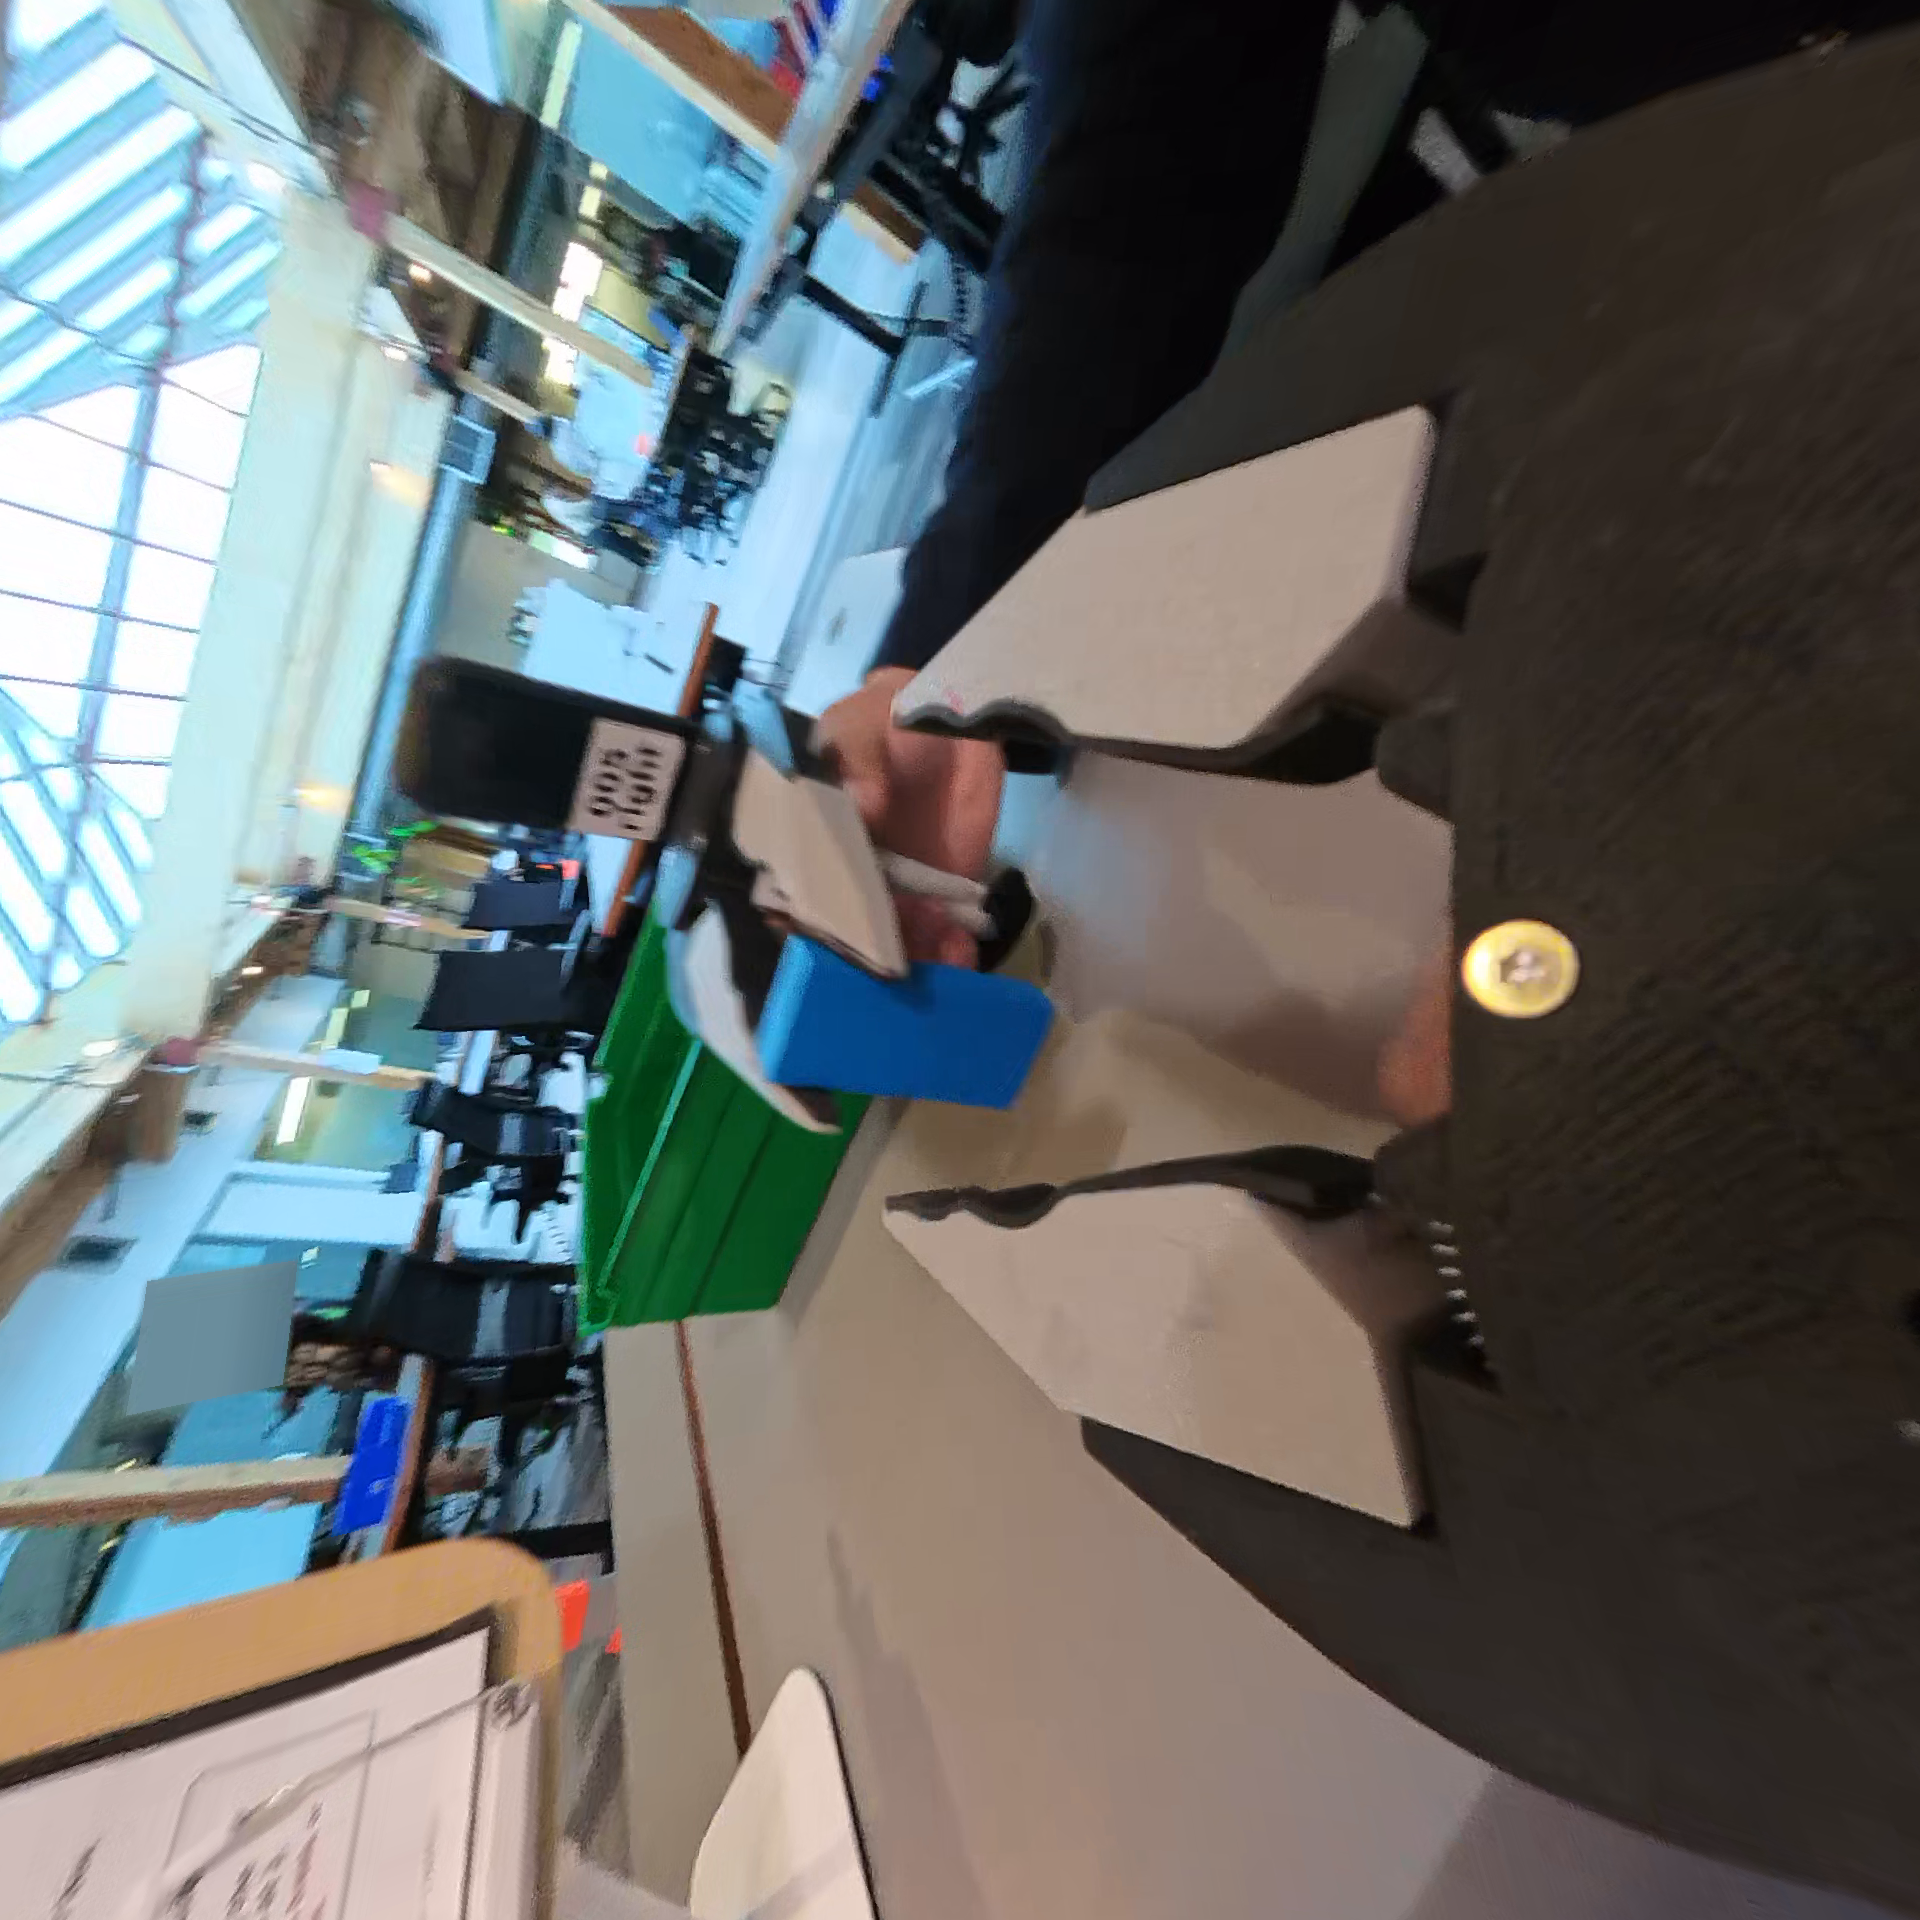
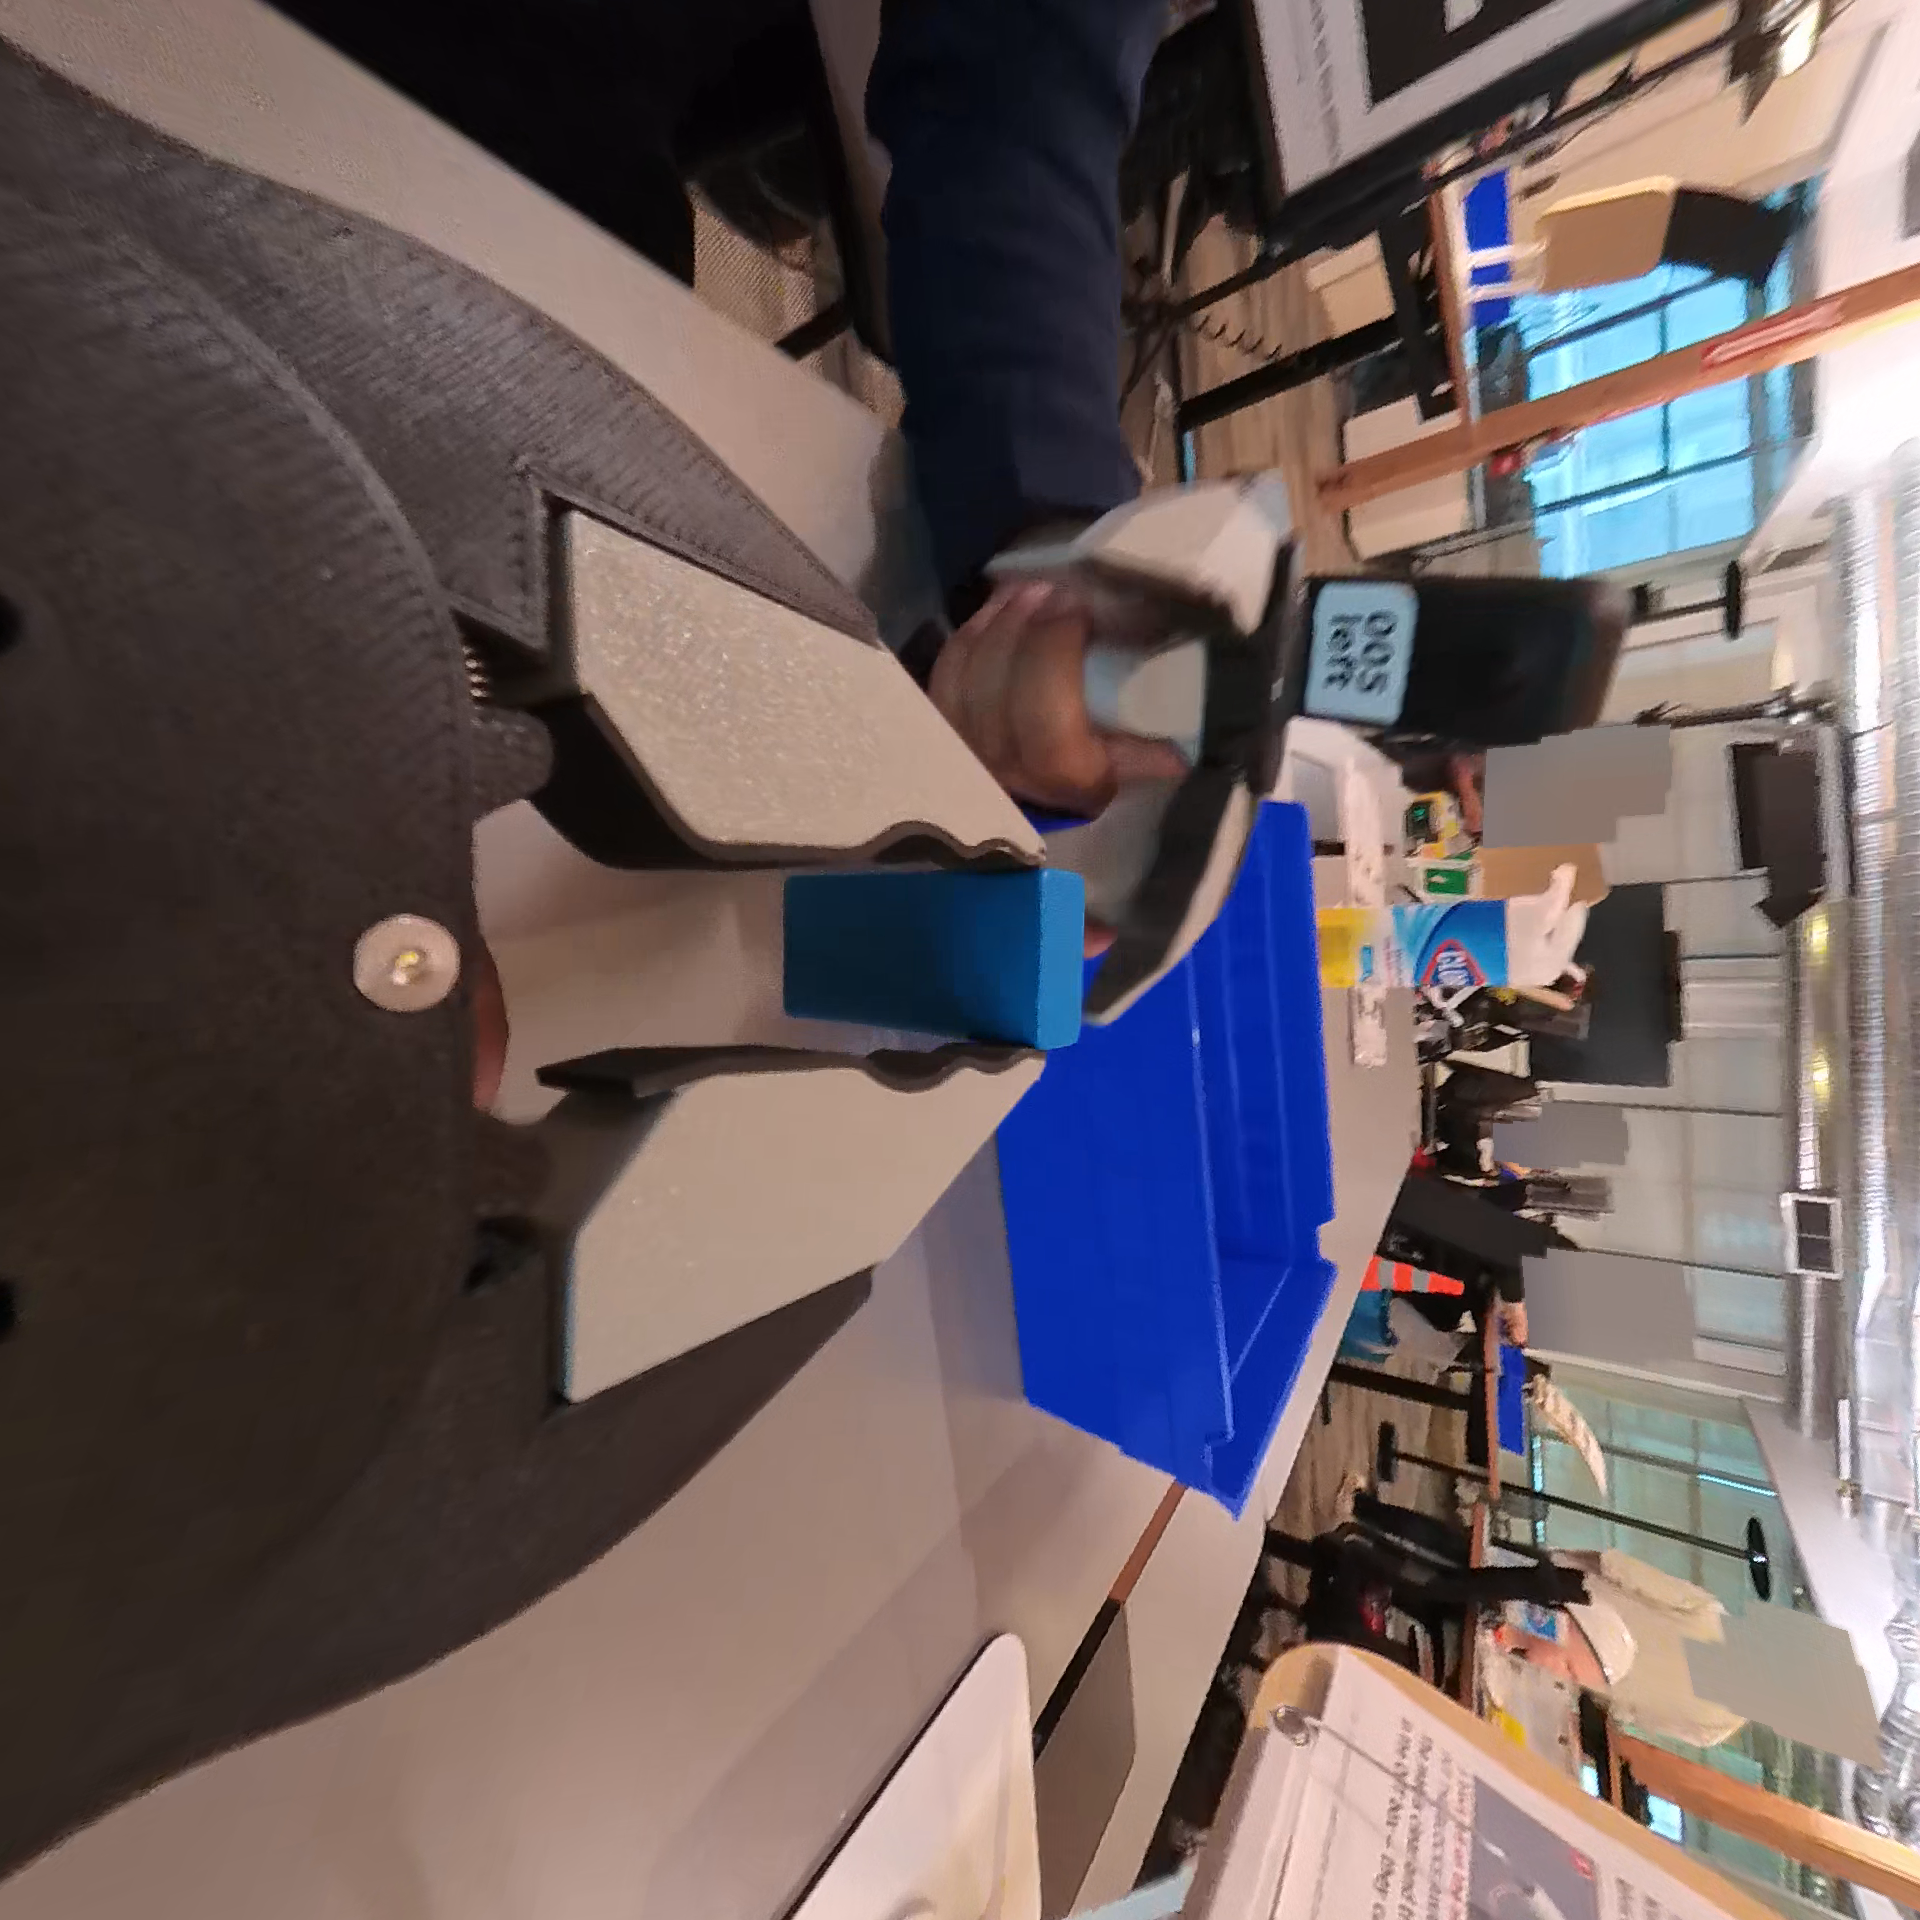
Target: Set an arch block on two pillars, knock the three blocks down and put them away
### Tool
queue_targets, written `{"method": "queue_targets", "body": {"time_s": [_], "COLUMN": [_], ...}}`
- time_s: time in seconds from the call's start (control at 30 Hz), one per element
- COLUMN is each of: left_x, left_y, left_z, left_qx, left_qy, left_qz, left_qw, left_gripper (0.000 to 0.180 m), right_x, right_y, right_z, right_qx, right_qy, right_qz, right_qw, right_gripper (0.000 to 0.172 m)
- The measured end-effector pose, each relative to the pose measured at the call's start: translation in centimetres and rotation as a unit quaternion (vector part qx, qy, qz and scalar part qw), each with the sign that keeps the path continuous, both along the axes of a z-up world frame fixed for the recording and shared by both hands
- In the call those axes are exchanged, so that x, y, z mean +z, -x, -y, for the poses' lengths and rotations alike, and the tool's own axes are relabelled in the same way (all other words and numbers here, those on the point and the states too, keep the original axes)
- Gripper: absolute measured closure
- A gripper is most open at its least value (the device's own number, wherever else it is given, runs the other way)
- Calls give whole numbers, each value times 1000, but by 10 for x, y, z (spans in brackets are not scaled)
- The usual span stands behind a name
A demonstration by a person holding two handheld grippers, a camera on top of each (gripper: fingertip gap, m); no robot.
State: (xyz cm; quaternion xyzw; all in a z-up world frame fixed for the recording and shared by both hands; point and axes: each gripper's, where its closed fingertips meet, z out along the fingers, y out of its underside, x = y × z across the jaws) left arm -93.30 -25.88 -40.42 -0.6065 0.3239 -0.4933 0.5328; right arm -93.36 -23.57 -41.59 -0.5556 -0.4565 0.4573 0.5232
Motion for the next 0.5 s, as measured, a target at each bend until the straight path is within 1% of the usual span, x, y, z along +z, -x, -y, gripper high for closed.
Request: {"method": "queue_targets", "body": {"time_s": [0.1,0.23,0.4,0.5], "left_x": [18,30,53,63], "left_y": [8,14,29,40], "left_z": [2,5,9,11], "left_qx": [-5,9,19,12], "left_qy": [2,-22,-46,-36], "left_qz": [52,76,133,168], "left_qw": [999,997,990,985], "left_gripper": [100,99,101,106], "right_x": [-13,-22,-37,-47], "right_y": [10,28,54,72], "right_z": [-15,-34,-49,-53], "right_qx": [-4,-7,12,30], "right_qy": [5,13,23,26], "right_qz": [24,39,68,91], "right_qw": [1000,999,997,995], "right_gripper": [142,142,142,142]}}
